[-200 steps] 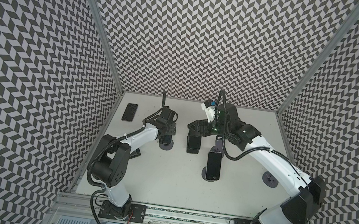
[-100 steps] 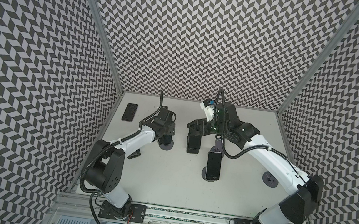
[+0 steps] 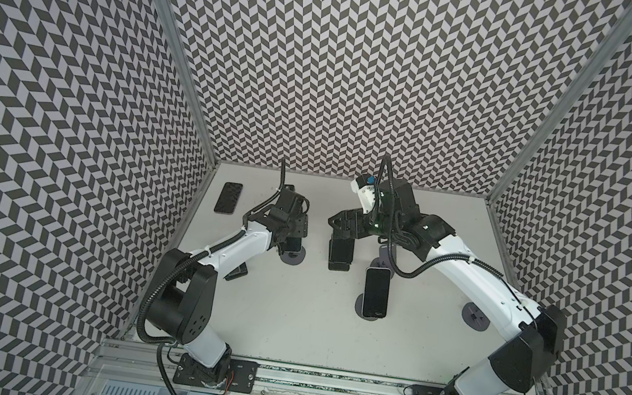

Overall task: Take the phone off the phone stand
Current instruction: 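Lift the teal-edged phone up off its round-disc stand with the left gripper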

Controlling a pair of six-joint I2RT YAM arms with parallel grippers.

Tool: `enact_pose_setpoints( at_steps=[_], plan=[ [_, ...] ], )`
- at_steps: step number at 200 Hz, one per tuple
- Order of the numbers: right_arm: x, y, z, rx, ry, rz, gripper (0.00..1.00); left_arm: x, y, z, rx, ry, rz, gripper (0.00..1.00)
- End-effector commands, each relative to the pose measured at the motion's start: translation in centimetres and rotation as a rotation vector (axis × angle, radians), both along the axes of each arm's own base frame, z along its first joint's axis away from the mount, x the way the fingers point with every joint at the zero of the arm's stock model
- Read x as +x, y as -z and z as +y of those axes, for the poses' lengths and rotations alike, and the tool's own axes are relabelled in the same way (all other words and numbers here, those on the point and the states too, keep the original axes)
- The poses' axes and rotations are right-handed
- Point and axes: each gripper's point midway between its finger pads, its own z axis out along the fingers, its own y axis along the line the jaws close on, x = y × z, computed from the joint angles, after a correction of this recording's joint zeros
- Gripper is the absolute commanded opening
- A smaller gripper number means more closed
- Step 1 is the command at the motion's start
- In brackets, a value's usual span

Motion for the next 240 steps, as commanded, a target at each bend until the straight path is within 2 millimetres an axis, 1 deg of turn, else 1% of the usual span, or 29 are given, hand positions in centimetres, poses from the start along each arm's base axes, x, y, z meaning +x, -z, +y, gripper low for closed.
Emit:
enact_pose_setpoints(
  at_steps=[1, 18, 41, 61, 98, 123, 163, 187, 240],
  plan=[
    [0.3, -1.3, 0.8, 0.031, -0.016, -0.038, 0.88, 0.7, -2.1, -0.4, -0.026, -0.004, -0.074, 0.66],
    [0.3, -1.2, 0.8, 0.035, -0.014, -0.032, 0.88, 0.6, -2.0, -0.4, -0.027, -0.004, -0.077, 0.66],
    [0.3, -0.7, 0.9, 0.037, -0.014, -0.021, 0.88, 0.5, -2.0, -0.5, -0.042, -0.004, -0.083, 0.66],
    [0.3, -0.5, 1.1, 0.038, -0.018, -0.013, 0.88, 0.5, -2.3, -0.6, -0.054, -0.005, -0.089, 0.66],
    [0.3, -0.8, 1.2, 0.045, -0.018, -0.014, 0.87, 0.6, -3.5, -0.5, -0.055, -0.006, -0.119, 0.66],
    [0.3, -0.7, 1.2, 0.045, -0.02, -0.015, 0.87, 0.7, -3.9, -0.5, -0.054, -0.004, -0.127, 0.66],
    [0.1, -1.4, 1.2, 0.059, -0.021, -0.022, 0.87, 0.7, -4.8, -0.6, -0.065, 0.0, -0.147, 0.66],
    [0.1, -1.7, 1.6, 0.073, -0.025, -0.021, 0.86, 0.6, -5.2, -0.7, -0.08, 0.006, -0.157, 0.66],
    [0.3, -1.6, 2.3, 0.068, -0.029, -0.016, 0.85, 0.1, -7.2, -0.6, -0.085, 0.026, -0.204, 0.66]
  ],
)
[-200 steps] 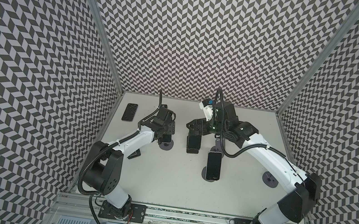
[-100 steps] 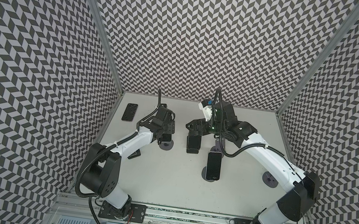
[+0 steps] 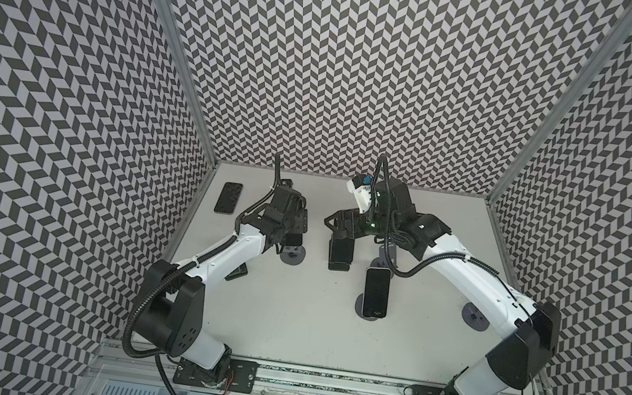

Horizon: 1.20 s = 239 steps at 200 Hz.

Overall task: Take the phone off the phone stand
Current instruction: 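Lift the teal-edged phone up off its round-disc stand with the left gripper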

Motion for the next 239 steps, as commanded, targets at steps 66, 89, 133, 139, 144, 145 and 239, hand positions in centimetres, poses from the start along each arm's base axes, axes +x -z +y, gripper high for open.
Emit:
enact_pose_setpoints(
  at_steps=[66, 89, 133, 139, 144, 145, 239],
  plan=[
    [0.2, -2.1, 1.7, 0.057, -0.013, -0.048, 0.84, -0.2, -3.8, -0.8, -0.016, 0.069, -0.118, 0.66],
    [0.2, -1.7, 1.7, 0.052, -0.009, -0.042, 0.83, -0.1, -4.3, -0.6, 0.004, 0.071, -0.134, 0.65],
    [0.2, -1.9, 2.6, 0.063, -0.024, -0.048, 0.82, -0.1, -6.0, 0.0, 0.066, 0.091, -0.173, 0.64],
    [0.2, -2.0, 2.8, 0.065, -0.028, -0.051, 0.81, -0.1, -6.2, 0.1, 0.077, 0.092, -0.178, 0.64],
    [0.3, -2.1, 3.0, 0.068, -0.03, -0.058, 0.82, 0.0, -6.3, 0.2, 0.086, 0.092, -0.183, 0.64],
    [0.3, -2.1, 3.0, 0.068, -0.03, -0.059, 0.81, 0.0, -6.4, 0.2, 0.087, 0.093, -0.185, 0.64],
    [1.9, -3.9, 4.6, 0.111, -0.038, -0.122, 0.79, 2.7, -8.7, 4.6, 0.128, 0.01, -0.292, 0.64]
  ],
)
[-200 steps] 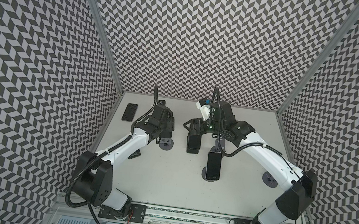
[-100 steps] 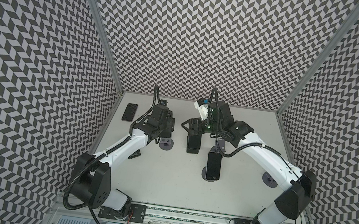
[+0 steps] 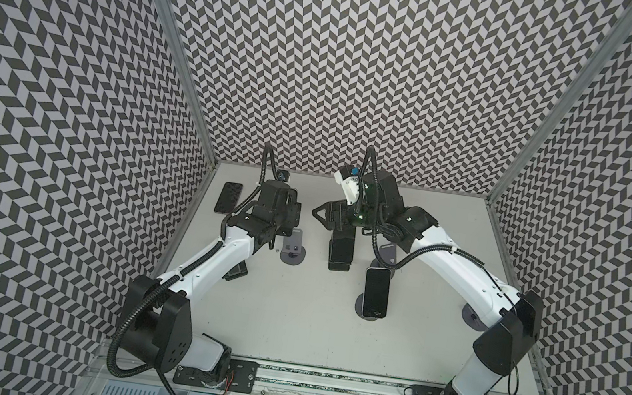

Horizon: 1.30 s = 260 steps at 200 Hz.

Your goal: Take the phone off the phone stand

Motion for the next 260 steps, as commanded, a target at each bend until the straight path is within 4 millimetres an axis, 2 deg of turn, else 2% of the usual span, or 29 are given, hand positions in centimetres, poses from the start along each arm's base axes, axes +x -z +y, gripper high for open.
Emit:
enact_pose_setpoints(
  at_steps=[1, 42, 85, 104, 141, 200, 260],
  plan=[
    [0.8, -1.8, 1.1, 0.061, -0.004, -0.071, 0.79, 1.9, -4.4, 1.5, -0.018, -0.025, -0.15, 0.64],
    [0.7, -0.9, 1.2, 0.073, 0.009, -0.048, 0.79, 2.9, -4.4, 3.7, 0.008, -0.044, -0.145, 0.64],
    [0.6, 0.4, 1.2, 0.048, 0.011, -0.034, 0.79, 3.7, -2.5, 5.2, 0.045, -0.044, -0.11, 0.64],
    [0.5, 1.0, 1.8, 0.041, -0.001, -0.019, 0.79, 4.0, -2.1, 5.6, 0.036, -0.046, -0.106, 0.64],
    [0.6, 0.6, 3.7, 0.026, -0.033, -0.04, 0.79, 4.9, 0.2, 6.4, 0.055, -0.055, -0.075, 0.64],
    [1.7, 0.2, 5.4, 0.022, -0.033, -0.079, 0.79, 6.9, 1.2, 6.2, 0.046, -0.053, -0.058, 0.64],
    [3.4, 1.6, 7.0, 0.036, -0.007, -0.064, 0.79, 8.3, 2.6, 5.7, 0.038, -0.029, -0.049, 0.64]
  ],
)
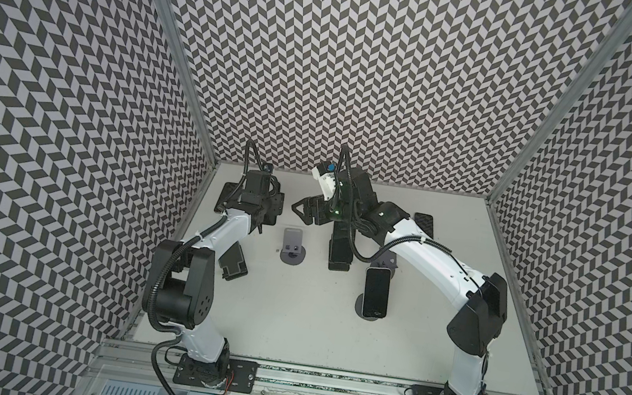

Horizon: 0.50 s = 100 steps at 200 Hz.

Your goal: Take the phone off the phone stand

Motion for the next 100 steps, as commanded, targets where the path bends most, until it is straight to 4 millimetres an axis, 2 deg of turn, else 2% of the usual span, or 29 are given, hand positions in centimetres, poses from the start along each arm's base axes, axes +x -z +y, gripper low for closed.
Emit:
enact_pose_setpoints(
  at_steps=[1, 47, 100],
  plan=[
    [1.3, -0.3, 1.3, 0.035, 0.015, -0.027, 0.79, 1.8, -2.6, -0.2, -0.011, 0.016, -0.096, 0.64],
    [2.6, 0.4, 1.5, -0.028, 0.042, -0.074, 0.79, 2.7, -1.8, 0.2, 0.016, 0.014, -0.08, 0.64],
    [2.1, 1.3, 2.0, -0.027, 0.015, -0.029, 0.8, 3.7, -1.1, 2.1, 0.028, -0.009, -0.05, 0.64]
  ],
)
